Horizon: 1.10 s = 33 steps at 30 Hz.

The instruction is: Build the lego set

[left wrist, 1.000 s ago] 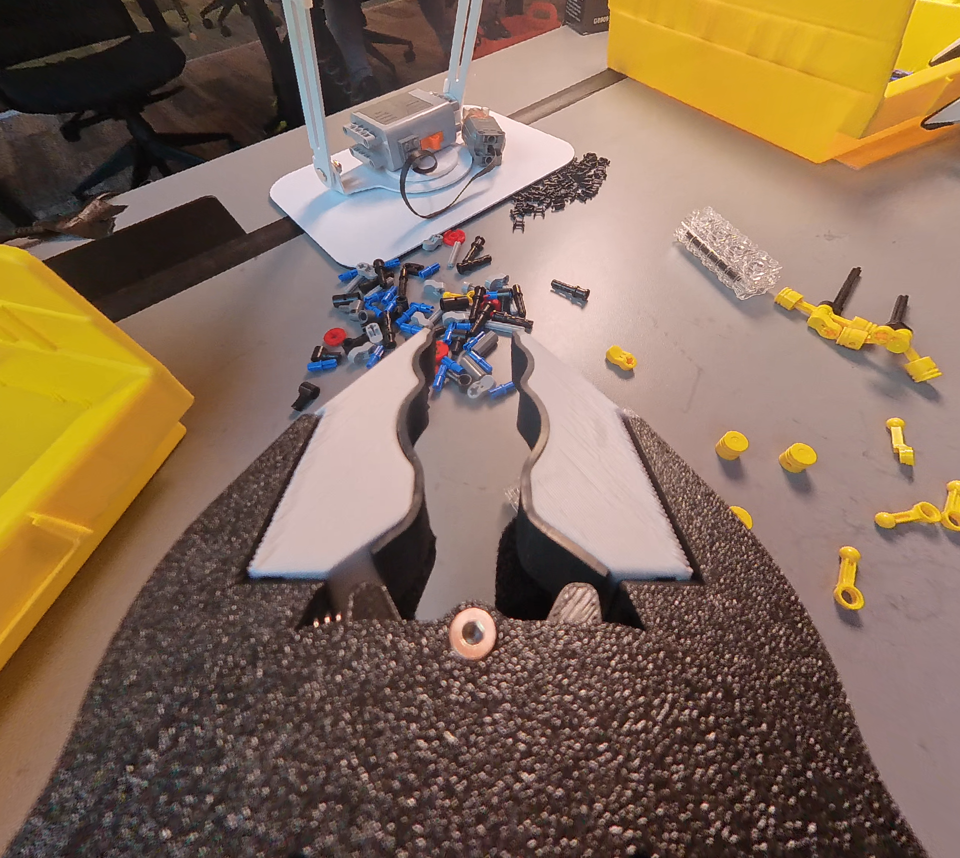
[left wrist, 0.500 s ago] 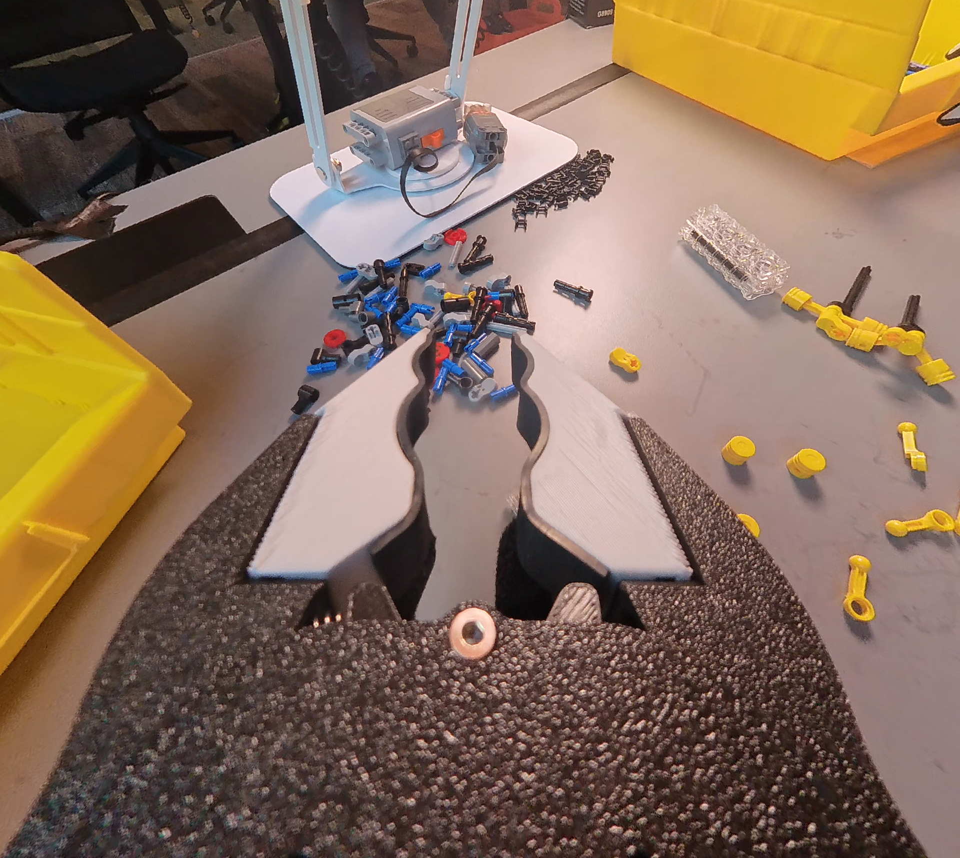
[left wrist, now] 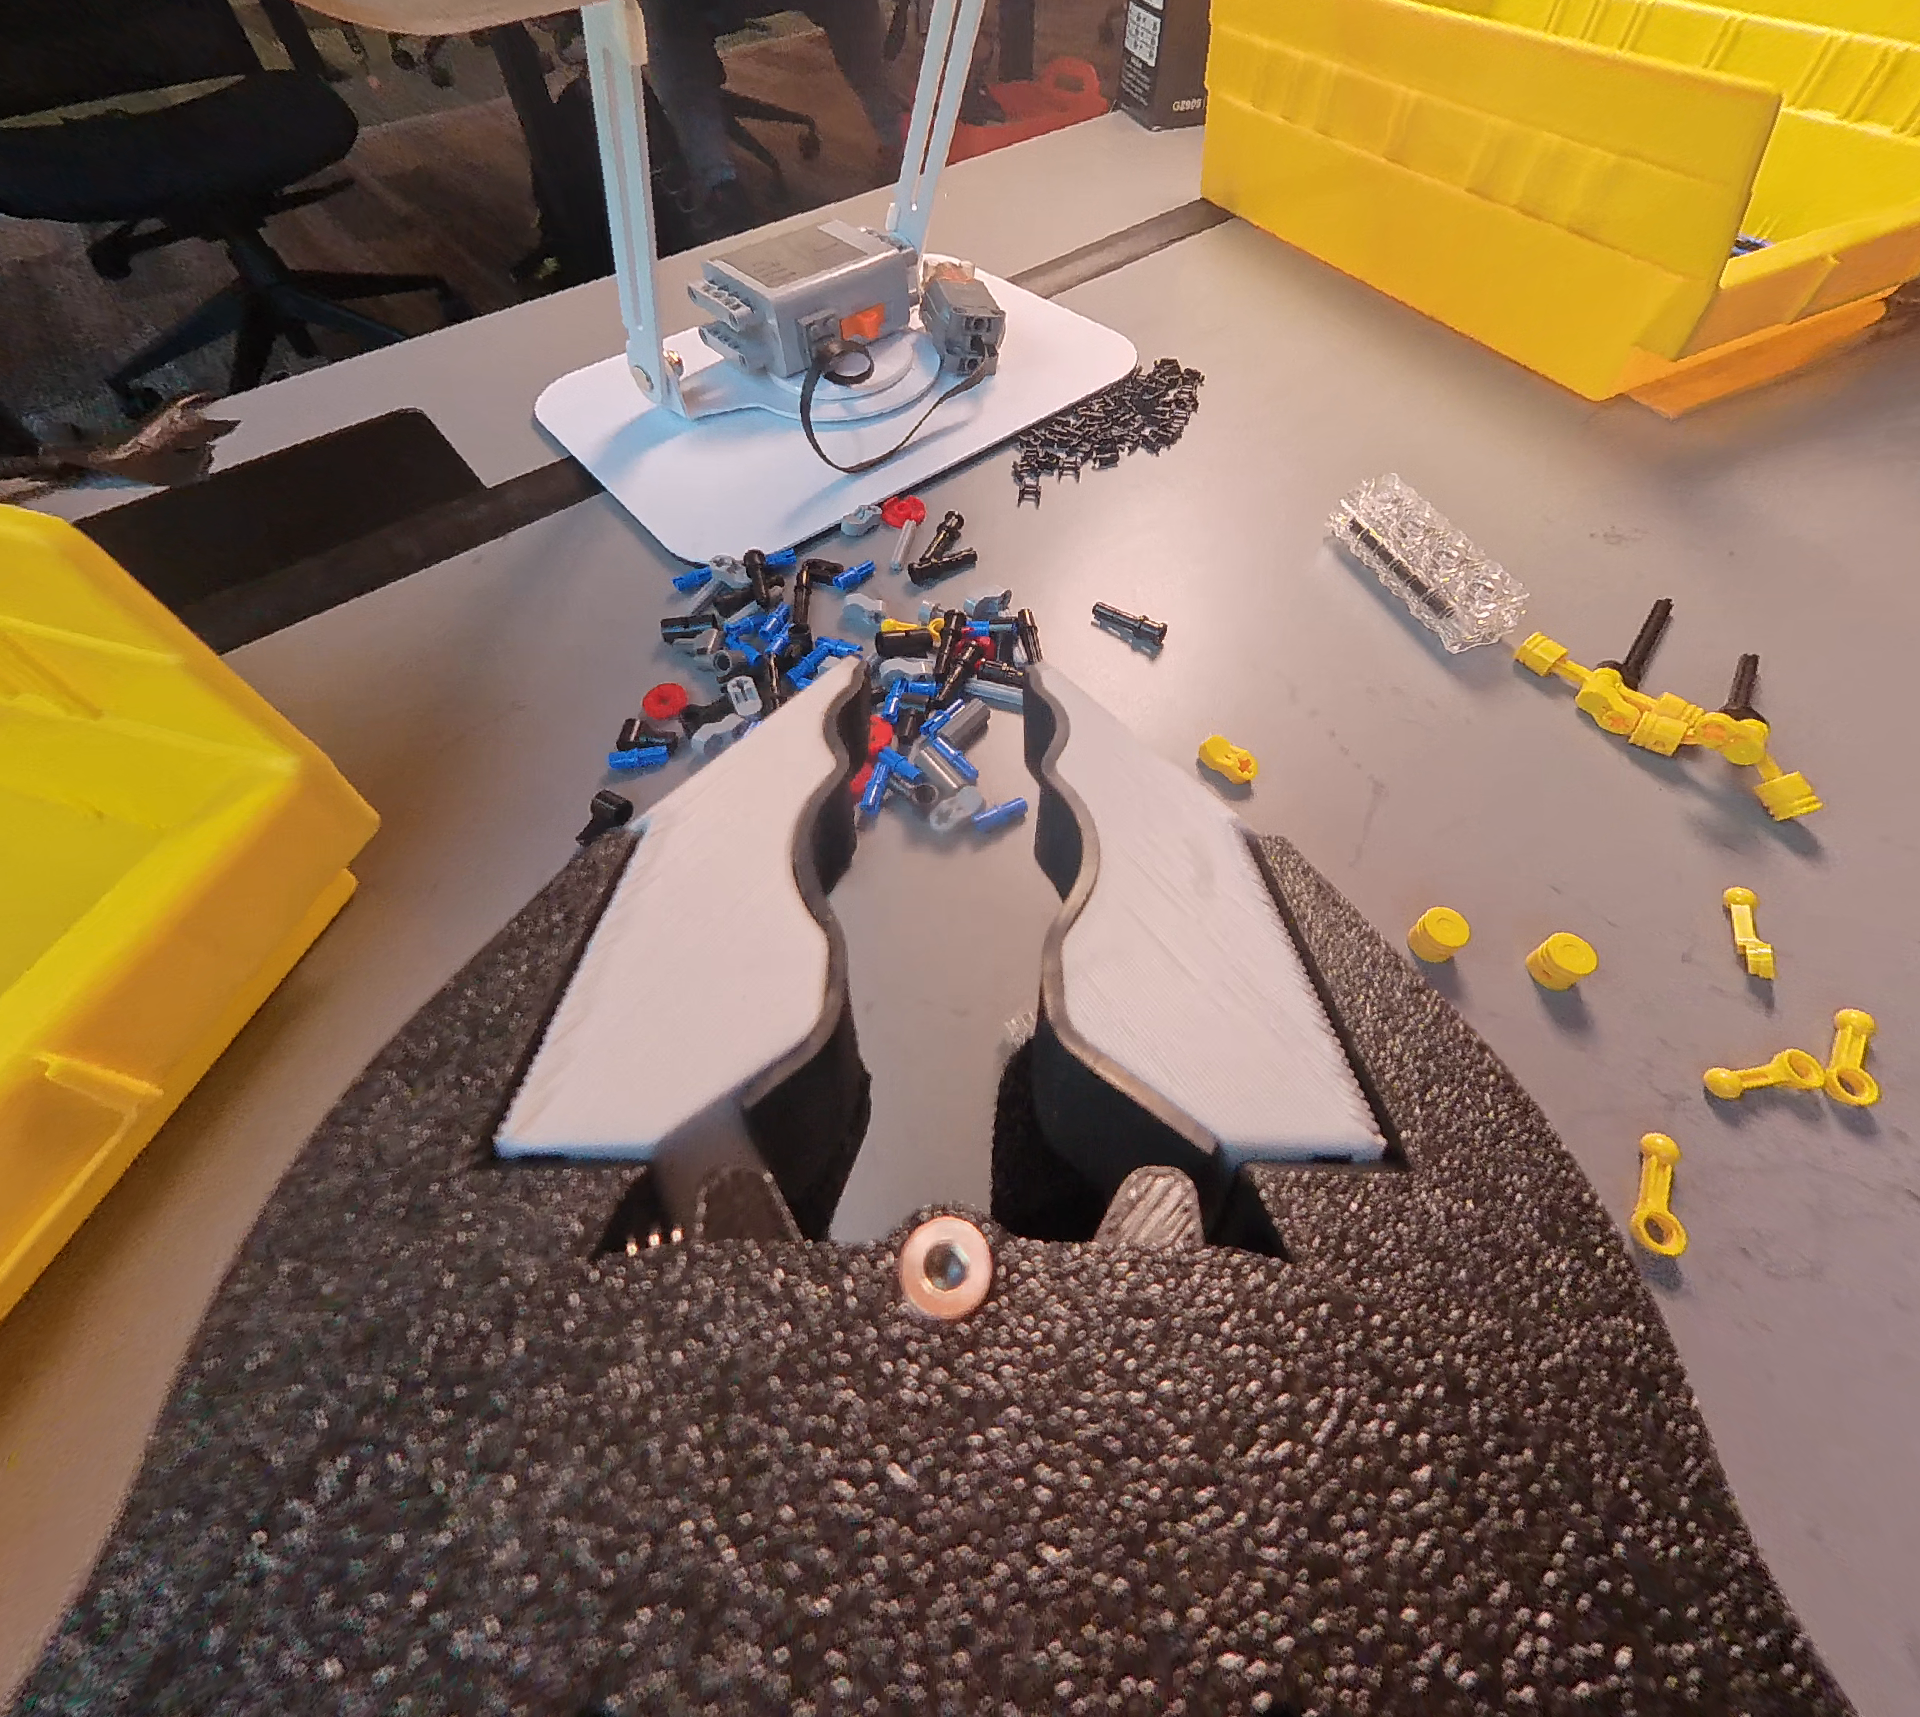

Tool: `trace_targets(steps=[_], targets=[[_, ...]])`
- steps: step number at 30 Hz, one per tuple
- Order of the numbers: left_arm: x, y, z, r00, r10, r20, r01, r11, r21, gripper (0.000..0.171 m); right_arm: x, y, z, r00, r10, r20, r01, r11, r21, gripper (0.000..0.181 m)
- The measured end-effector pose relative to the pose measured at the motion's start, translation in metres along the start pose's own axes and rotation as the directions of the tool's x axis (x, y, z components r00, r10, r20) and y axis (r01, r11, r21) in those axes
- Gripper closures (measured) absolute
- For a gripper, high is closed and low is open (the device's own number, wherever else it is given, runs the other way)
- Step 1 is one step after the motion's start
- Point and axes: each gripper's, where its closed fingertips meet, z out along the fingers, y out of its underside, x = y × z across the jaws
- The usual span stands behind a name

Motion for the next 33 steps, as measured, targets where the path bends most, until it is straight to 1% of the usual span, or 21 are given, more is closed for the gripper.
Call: trace_targets(steps=[3, 5, 7, 9, 11, 14, 16, 18, 20, 24, 26, 30, 33], targets=[[0.001, -0.001, -0.004, 1.000, -0.009, -0.004, 0.010, 1.000, 0.010, 0.142, 0.045, -0.007, 0.046, 0.997, -0.033, -0.065, 0.023, 0.987, -0.158, 0.155], [0.002, -0.001, -0.006, 1.000, -0.018, -0.010, 0.018, 1.000, 0.015, 0.142, 0.065, 0.002, 0.082, 0.997, 0.002, -0.080, -0.023, 0.964, -0.265, 0.161], [0.003, -0.002, -0.008, 1.000, -0.022, -0.017, 0.022, 1.000, 0.021, 0.142, 0.075, 0.017, 0.114, 0.994, 0.073, -0.086, -0.098, 0.935, -0.340, 0.163], [0.003, -0.003, -0.011, 1.000, -0.021, -0.022, 0.022, 0.999, 0.026, 0.142, 0.079, 0.029, 0.136, 0.983, 0.152, -0.101, -0.179, 0.912, -0.370, 0.163], [0.001, -0.002, -0.014, 0.999, -0.026, -0.025, 0.026, 0.999, 0.031, 0.142, 0.087, 0.035, 0.148, 0.969, 0.199, -0.148, -0.241, 0.900, -0.364, 0.163], [0.000, 0.000, -0.016, 0.998, -0.053, -0.041, 0.054, 0.998, 0.033, 0.142, 0.099, 0.043, 0.154, 0.935, 0.293, -0.202, -0.347, 0.876, -0.335, 0.162], [-0.001, -0.001, -0.016, 0.997, -0.064, -0.051, 0.066, 0.997, 0.037, 0.142, 0.103, 0.054, 0.155, 0.915, 0.337, -0.221, -0.396, 0.851, -0.345, 0.160], [0.000, -0.001, -0.016, 0.997, -0.062, -0.055, 0.064, 0.997, 0.035, 0.142, 0.102, 0.063, 0.158, 0.901, 0.375, -0.218, -0.431, 0.830, -0.355, 0.162], [0.001, 0.000, -0.015, 0.997, -0.054, -0.056, 0.056, 0.998, 0.030, 0.142, 0.102, 0.065, 0.160, 0.890, 0.403, -0.213, -0.454, 0.824, -0.339, 0.164], [0.001, 0.001, -0.014, 0.998, -0.049, -0.049, 0.050, 0.998, 0.024, 0.142, 0.090, 0.067, 0.162, 0.896, 0.416, -0.156, -0.443, 0.821, -0.360, 0.173], [0.001, 0.002, -0.013, 0.998, -0.049, -0.044, 0.050, 0.999, 0.018, 0.142, 0.088, 0.065, 0.162, 0.901, 0.408, -0.145, -0.433, 0.831, -0.349, 0.178], [0.001, 0.005, -0.009, 0.999, -0.038, -0.033, 0.038, 0.999, 0.000, 0.142, 0.072, 0.058, 0.159, 0.903, 0.426, -0.053, -0.417, 0.841, -0.344, 0.174], [0.001, 0.006, -0.006, 0.999, -0.029, -0.027, 0.028, 1.000, -0.012, 0.142, 0.075, 0.045, 0.154, 0.895, 0.445, -0.031, -0.436, 0.856, -0.278, 0.170]])
